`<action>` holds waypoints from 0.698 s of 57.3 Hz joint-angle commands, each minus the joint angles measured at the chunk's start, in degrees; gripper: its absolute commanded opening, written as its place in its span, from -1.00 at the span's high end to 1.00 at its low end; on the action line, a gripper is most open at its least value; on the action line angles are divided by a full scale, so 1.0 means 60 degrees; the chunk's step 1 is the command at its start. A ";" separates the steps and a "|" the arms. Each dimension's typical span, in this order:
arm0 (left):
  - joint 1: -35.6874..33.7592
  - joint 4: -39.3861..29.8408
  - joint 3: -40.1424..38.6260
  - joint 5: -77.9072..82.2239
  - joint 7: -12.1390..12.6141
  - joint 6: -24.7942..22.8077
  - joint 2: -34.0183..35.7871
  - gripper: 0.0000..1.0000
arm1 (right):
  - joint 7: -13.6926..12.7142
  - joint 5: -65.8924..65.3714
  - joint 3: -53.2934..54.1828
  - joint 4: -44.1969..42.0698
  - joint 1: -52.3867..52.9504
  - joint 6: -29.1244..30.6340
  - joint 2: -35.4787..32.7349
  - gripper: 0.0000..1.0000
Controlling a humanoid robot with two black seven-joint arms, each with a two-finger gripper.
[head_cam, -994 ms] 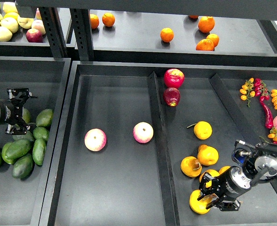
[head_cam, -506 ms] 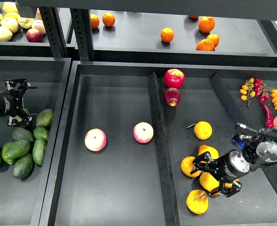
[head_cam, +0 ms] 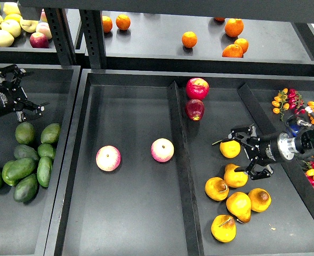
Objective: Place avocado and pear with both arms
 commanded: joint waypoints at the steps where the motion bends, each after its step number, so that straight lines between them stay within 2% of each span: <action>1: 0.0234 0.0160 -0.0425 -0.0012 0.0000 0.0000 -0.0309 -0.99 | 0.0000 -0.0005 0.2762 -0.0611 -0.1207 0.0000 0.0771 -0.99; 15: 0.0586 0.0087 -0.1759 -0.0026 0.0000 0.0000 -0.1334 -0.99 | 0.0000 0.0010 0.6602 -0.0919 -0.2629 0.0000 0.2661 -0.99; 23: 0.0762 0.0000 -0.2227 -0.0026 0.0000 0.0000 -0.1627 -0.99 | 0.0000 -0.0005 0.8389 -0.0919 -0.2791 0.0000 0.3672 -0.99; 29: 0.0996 -0.0278 -0.2623 -0.0026 0.0000 0.0000 -0.1920 -0.99 | 0.0000 -0.0005 0.9166 -0.0934 -0.2791 0.0000 0.4068 -0.99; 40: 0.1714 -0.1567 -0.3531 -0.0026 0.0000 0.0000 -0.2858 -0.99 | 0.0000 -0.0005 0.9518 -0.0934 -0.2923 0.0000 0.4639 -0.99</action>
